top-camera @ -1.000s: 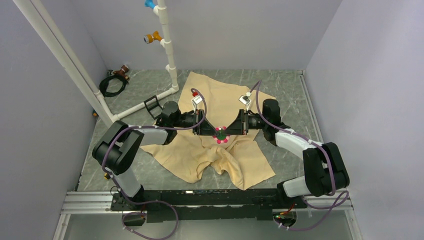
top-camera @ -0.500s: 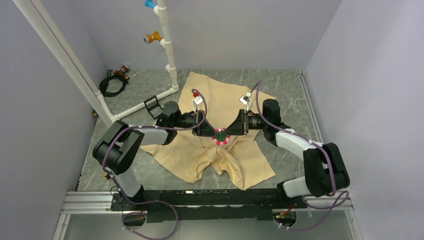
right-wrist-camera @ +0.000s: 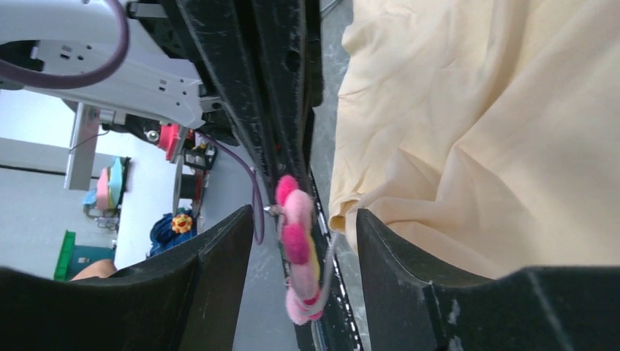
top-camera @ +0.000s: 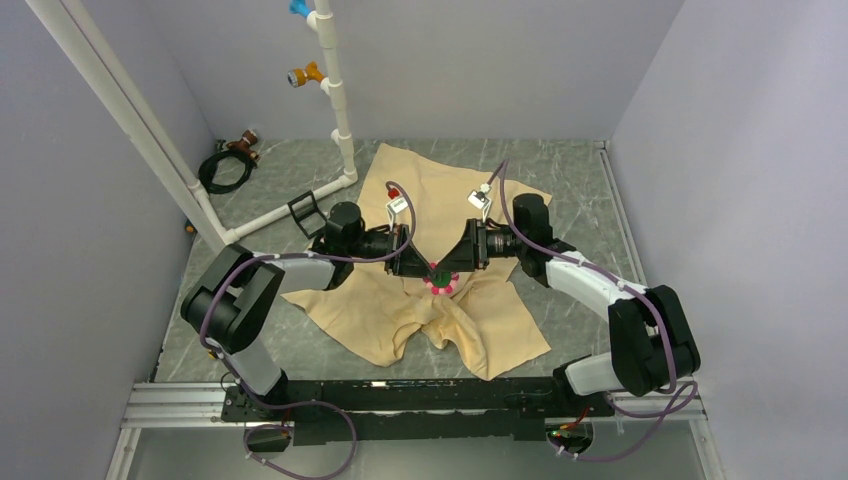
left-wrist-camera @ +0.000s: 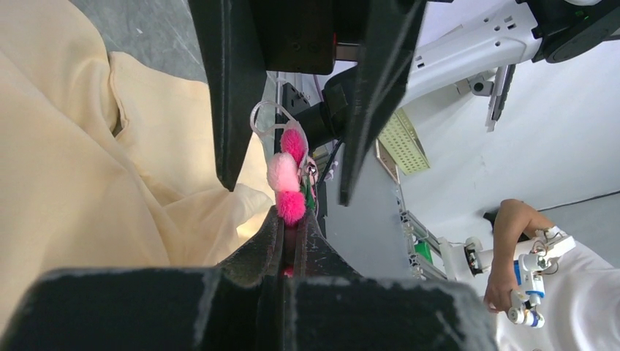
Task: Remove the brooch from the garment
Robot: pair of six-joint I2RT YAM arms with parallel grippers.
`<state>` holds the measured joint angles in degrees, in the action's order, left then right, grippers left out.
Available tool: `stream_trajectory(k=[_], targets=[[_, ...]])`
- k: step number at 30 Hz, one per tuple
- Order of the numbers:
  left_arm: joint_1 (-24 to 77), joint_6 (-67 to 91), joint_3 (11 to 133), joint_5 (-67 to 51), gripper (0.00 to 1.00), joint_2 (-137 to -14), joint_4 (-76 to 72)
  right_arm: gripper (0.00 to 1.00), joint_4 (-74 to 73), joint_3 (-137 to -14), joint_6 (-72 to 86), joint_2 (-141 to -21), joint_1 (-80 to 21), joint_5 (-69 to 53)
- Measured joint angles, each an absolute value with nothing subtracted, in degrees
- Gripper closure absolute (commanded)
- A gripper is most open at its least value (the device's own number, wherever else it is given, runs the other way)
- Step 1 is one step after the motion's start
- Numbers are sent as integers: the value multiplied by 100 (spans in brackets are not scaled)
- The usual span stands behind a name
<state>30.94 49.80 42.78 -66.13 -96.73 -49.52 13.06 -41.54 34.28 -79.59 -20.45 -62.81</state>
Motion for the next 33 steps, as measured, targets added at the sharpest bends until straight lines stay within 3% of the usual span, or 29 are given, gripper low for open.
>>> stream_trajectory(k=[5, 10, 19, 26, 33], targets=[[3100, 4912, 4278, -6611, 100, -9607, -4936, 58, 908, -4195, 3140, -7959, -2047, -6108], [3098, 4880, 4278, -6560, 100, -9607, -4831, 61, 578, -4346, 2853, -7959, -2080, -6055], [3083, 4908, 4278, -6584, 100, -9607, -4886, 44, 440, -4351, 2674, -7942, -2018, -6121], [3044, 4919, 4278, -6617, 100, -9607, -4952, 44, 187, -4429, 2443, -7787, -1776, -6342], [3035, 4932, 4278, -6624, 100, -9607, -5041, 59, 150, -4501, 2388, -7649, -1767, -6375]])
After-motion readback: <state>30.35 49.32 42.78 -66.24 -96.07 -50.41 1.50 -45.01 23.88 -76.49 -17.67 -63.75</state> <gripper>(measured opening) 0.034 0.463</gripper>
